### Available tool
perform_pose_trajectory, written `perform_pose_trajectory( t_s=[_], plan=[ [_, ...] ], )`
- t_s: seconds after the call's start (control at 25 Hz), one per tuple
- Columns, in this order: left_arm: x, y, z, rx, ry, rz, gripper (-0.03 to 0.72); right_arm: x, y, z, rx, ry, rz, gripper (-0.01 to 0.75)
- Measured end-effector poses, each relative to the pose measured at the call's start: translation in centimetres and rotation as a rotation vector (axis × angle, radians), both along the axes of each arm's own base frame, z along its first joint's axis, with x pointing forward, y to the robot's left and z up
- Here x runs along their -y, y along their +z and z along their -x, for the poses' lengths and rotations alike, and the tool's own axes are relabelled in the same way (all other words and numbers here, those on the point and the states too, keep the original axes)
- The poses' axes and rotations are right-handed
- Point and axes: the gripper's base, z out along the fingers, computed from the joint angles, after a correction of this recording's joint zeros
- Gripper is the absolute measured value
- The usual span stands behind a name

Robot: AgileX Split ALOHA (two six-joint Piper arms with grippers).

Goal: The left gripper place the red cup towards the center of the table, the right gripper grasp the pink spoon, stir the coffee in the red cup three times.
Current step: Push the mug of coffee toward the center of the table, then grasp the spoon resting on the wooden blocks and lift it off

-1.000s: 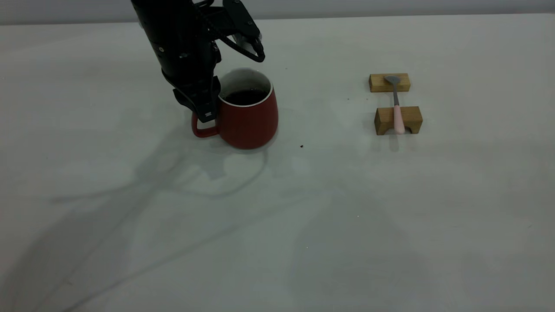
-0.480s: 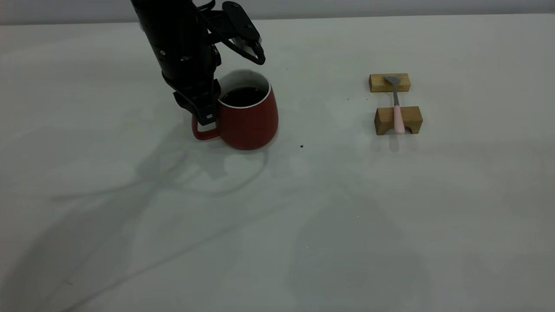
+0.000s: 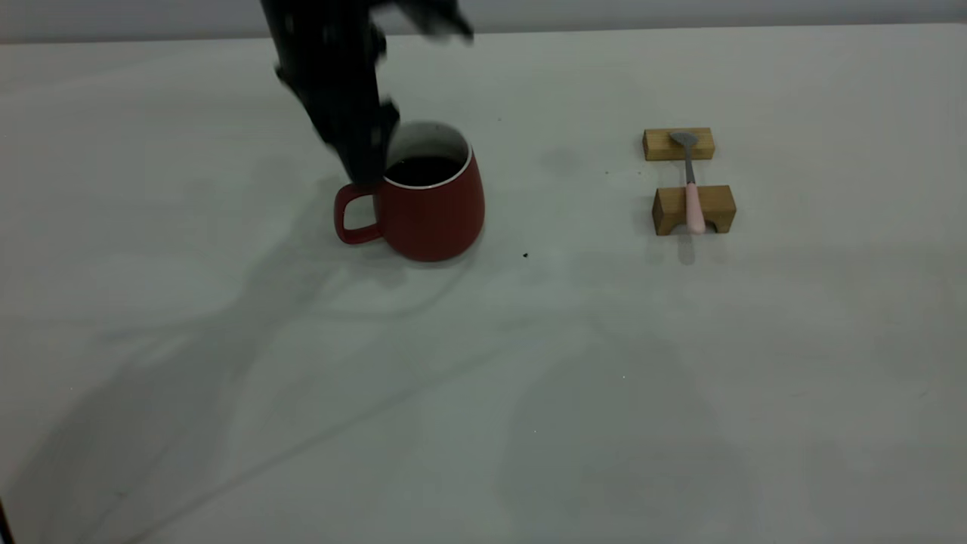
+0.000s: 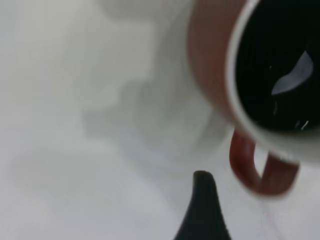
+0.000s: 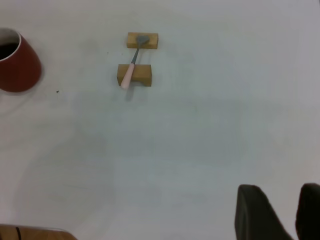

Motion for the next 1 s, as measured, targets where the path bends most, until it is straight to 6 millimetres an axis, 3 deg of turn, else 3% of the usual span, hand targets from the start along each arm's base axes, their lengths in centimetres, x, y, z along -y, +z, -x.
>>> perform_pose_trajectory(
  t_s=[0.16, 0.28, 0.48, 0.72, 0.84, 1.0],
  plan=[
    [-1.0, 7.1, -1.2, 0.003, 0.193, -0.103, 0.604, 0.0, 0.0, 0.0, 0.0, 0.0, 0.0, 0.244],
    [-1.7, 12.7, -1.9, 0.175, 0.325, -0.1, 0.529, 0.0, 0.0, 0.0, 0.0, 0.0, 0.0, 0.244],
    [-4.0, 20.0, -0.6, 0.366, 0.424, -0.086, 0.424, 0.0, 0.0, 0.0, 0.0, 0.0, 0.0, 0.244],
    [-5.8, 27.7, 5.8, 0.435, 0.463, 0.074, 0.335, 0.0, 0.0, 0.0, 0.0, 0.0, 0.0, 0.244],
    [-7.1, 29.8, 9.6, 0.45, 0.49, 0.118, 0.306, 0.0, 0.0, 0.0, 0.0, 0.0, 0.0, 0.244],
    [-9.5, 29.6, 15.8, 0.418, 0.549, 0.13, 0.274, 0.0, 0.0, 0.0, 0.0, 0.0, 0.0, 0.244]
  ],
)
